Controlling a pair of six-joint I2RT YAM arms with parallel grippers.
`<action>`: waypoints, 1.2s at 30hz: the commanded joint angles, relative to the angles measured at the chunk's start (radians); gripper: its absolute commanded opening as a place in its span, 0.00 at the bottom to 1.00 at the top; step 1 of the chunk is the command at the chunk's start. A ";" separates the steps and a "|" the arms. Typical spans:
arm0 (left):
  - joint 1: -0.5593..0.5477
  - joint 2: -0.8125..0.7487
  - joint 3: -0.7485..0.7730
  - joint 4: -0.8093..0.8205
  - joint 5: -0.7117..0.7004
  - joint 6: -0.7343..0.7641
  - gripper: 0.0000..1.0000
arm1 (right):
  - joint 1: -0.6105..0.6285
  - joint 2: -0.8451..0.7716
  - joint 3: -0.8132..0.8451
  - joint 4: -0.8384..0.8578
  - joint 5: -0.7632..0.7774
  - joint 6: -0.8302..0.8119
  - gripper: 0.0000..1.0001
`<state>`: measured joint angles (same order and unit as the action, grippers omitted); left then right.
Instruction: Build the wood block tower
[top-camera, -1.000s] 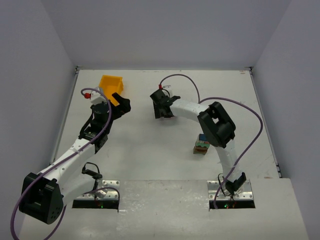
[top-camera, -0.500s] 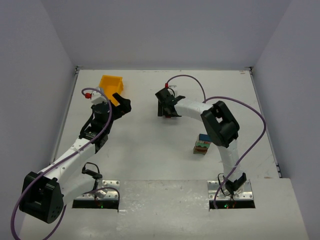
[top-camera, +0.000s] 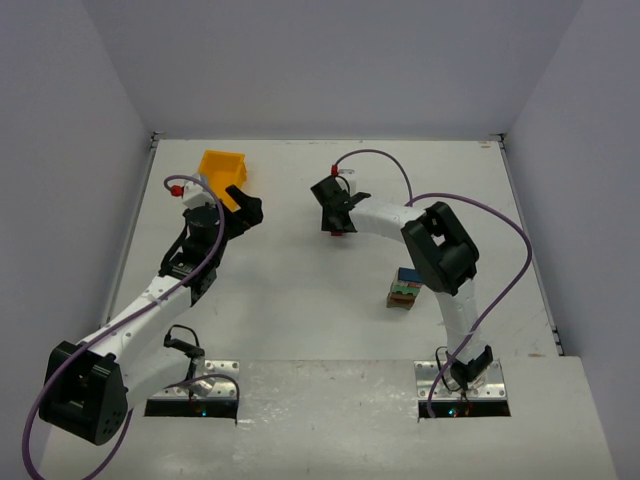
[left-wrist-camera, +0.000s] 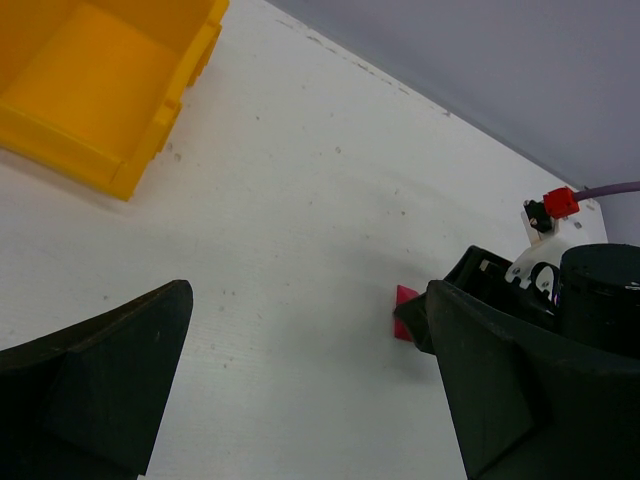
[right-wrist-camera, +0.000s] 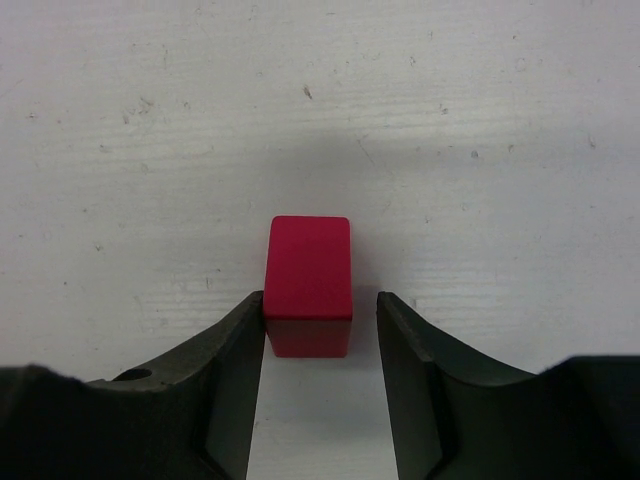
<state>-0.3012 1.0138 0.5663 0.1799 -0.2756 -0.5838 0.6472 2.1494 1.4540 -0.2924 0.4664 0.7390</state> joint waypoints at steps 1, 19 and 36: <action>0.001 -0.001 -0.003 0.056 0.007 0.006 1.00 | -0.005 -0.048 0.010 0.030 0.038 0.014 0.48; 0.001 -0.007 0.003 0.042 -0.019 0.007 1.00 | -0.008 -0.102 -0.001 0.108 0.005 -0.168 0.20; 0.001 0.007 0.042 -0.044 -0.177 0.036 1.00 | -0.159 -0.539 0.104 -0.085 -0.631 -1.068 0.06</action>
<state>-0.3012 1.0172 0.5667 0.1584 -0.3661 -0.5708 0.5772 1.7007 1.4821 -0.2156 0.0379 -0.1295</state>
